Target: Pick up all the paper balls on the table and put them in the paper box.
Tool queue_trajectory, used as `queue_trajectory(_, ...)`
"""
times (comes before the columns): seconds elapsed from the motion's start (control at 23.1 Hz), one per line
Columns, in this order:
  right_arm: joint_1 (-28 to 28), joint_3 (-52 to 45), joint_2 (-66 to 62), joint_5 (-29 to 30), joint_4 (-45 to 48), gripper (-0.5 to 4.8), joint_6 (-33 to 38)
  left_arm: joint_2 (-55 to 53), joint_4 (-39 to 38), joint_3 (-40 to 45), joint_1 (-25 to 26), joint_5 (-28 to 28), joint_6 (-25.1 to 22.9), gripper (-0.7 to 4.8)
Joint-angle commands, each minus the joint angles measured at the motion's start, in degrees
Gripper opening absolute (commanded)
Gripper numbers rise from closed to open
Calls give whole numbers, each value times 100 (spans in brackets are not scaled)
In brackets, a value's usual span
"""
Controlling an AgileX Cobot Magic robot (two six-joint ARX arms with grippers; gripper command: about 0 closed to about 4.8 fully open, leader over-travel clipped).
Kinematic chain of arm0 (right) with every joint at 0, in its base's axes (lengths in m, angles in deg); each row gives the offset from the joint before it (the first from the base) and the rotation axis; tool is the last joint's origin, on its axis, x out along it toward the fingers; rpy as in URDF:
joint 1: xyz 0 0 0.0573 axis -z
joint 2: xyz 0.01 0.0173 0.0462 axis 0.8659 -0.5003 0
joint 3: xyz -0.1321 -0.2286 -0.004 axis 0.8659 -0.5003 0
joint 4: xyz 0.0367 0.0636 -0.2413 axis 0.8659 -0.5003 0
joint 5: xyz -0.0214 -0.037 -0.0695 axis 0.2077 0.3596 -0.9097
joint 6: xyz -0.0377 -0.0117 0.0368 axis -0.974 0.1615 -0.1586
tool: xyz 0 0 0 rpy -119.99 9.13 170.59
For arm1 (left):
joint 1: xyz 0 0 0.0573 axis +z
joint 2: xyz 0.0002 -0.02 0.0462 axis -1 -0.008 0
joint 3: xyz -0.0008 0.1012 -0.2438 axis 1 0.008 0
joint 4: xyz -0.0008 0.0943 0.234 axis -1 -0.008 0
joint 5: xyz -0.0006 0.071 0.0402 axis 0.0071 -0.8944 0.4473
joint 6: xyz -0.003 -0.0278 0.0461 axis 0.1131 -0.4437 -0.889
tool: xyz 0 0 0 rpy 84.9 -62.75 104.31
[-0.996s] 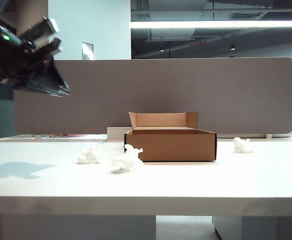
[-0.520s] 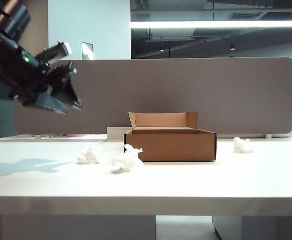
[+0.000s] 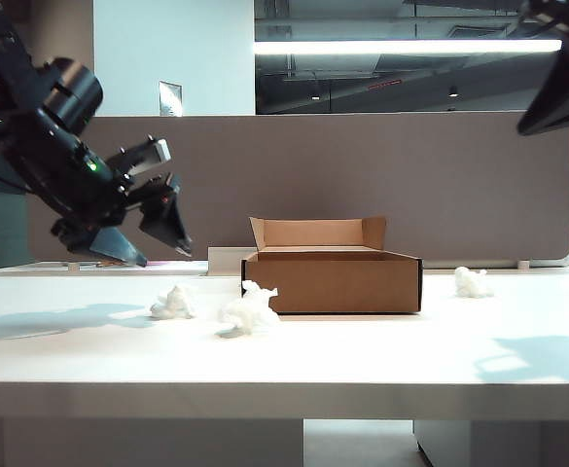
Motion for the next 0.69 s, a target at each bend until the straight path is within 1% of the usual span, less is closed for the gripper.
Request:
queue_trajectory(0.04,-133,221,-306,20,136,-6,-26,-129,-46,-90,-50,-157,-48,382)
queue_trajectory(0.26,-297,326,-627,39,293,-6,-28,-365,-570,-391,-142,-457,-131,382)
queue_trajectory(0.48,-332,328,-693,37,398,-6,-37,-627,-1119,-802,-330,-761,-240,382)
queue_trajectory(0.69,-334,328,-693,39,382,-6,-149,-804,-1349,-879,-529,-1134,-245,378)
